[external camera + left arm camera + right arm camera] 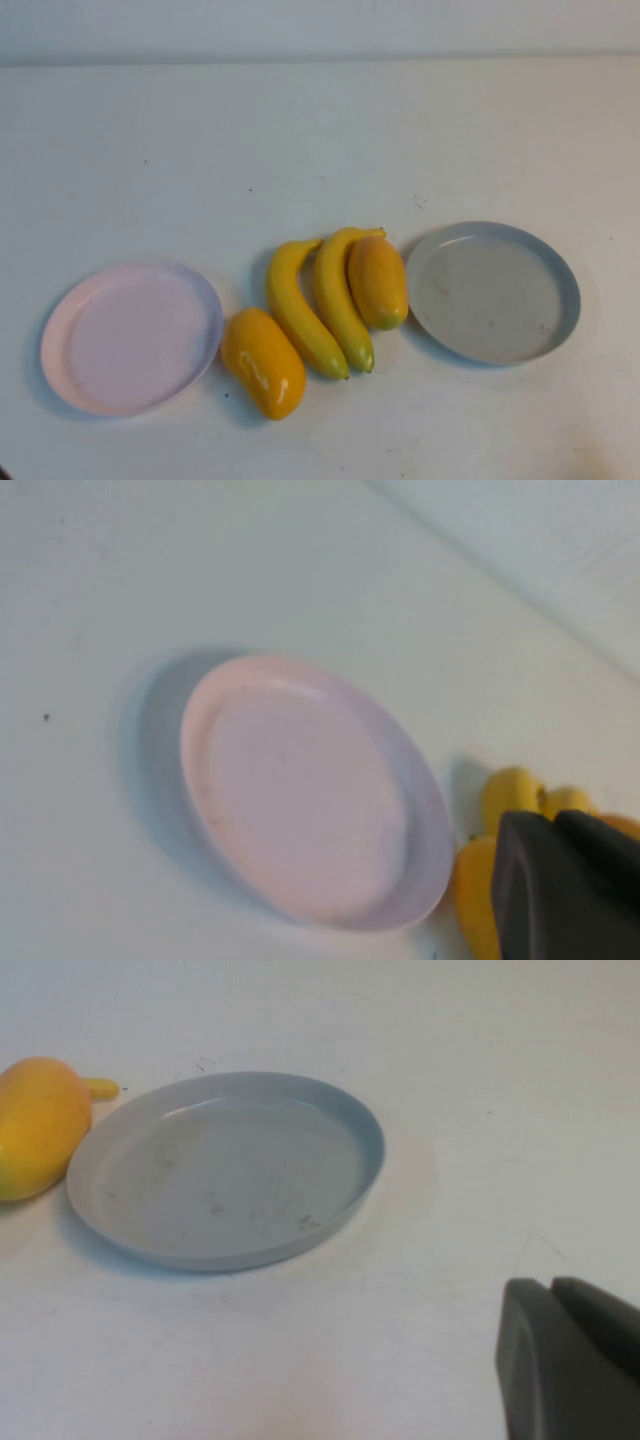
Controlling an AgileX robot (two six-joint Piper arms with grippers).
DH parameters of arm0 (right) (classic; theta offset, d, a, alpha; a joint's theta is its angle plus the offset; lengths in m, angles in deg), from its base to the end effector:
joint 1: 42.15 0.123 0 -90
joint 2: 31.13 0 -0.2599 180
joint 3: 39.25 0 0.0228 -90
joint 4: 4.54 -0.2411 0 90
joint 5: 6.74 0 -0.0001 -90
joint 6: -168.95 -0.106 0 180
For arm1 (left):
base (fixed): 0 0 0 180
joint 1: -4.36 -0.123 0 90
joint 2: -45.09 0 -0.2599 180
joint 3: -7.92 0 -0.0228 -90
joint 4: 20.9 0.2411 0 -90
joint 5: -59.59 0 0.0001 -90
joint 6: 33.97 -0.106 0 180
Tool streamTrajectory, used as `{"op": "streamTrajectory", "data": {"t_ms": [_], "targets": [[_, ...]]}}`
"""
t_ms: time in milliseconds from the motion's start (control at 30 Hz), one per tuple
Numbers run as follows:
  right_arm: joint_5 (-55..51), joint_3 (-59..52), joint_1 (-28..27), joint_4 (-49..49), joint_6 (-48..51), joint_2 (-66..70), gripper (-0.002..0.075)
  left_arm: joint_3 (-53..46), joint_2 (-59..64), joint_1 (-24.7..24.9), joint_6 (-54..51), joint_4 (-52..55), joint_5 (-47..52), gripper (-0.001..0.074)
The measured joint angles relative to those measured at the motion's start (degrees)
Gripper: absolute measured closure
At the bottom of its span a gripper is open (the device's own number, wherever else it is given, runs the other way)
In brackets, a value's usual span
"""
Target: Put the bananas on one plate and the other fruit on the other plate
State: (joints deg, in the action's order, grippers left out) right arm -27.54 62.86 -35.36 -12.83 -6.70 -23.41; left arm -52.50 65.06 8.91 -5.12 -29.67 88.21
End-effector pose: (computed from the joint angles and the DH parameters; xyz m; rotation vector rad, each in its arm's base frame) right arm 0.0815 0.0152 0.1695 -0.0905 1.8546 0.1712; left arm 0.0888 -0.0148 0.2405 -0.4848 1.8740 -0.5533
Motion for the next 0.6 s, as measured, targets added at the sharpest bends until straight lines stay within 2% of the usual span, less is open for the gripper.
{"op": "streamTrajectory", "data": {"t_ms": [133, 233, 467, 600], "targets": [[0.00, 0.00, 0.00, 0.00, 0.00, 0.00, 0.0741, 10.66, 10.27, 0.00, -3.14, 0.00, 13.27, 0.0740], [0.00, 0.00, 0.00, 0.00, 0.00, 0.00, 0.0741, 17.40, 18.96, 0.00, -9.94, -0.53, 20.57, 0.0740], [-0.10, 0.00, 0.00, 0.00, 0.00, 0.00, 0.0741, 26.54, 37.17, 0.28, -19.15, -3.38, 23.84, 0.0740], [-0.10, 0.00, 0.00, 0.00, 0.00, 0.00, 0.0741, 31.45, 48.56, 4.31, -20.74, -3.74, 22.28, 0.0740]]}}
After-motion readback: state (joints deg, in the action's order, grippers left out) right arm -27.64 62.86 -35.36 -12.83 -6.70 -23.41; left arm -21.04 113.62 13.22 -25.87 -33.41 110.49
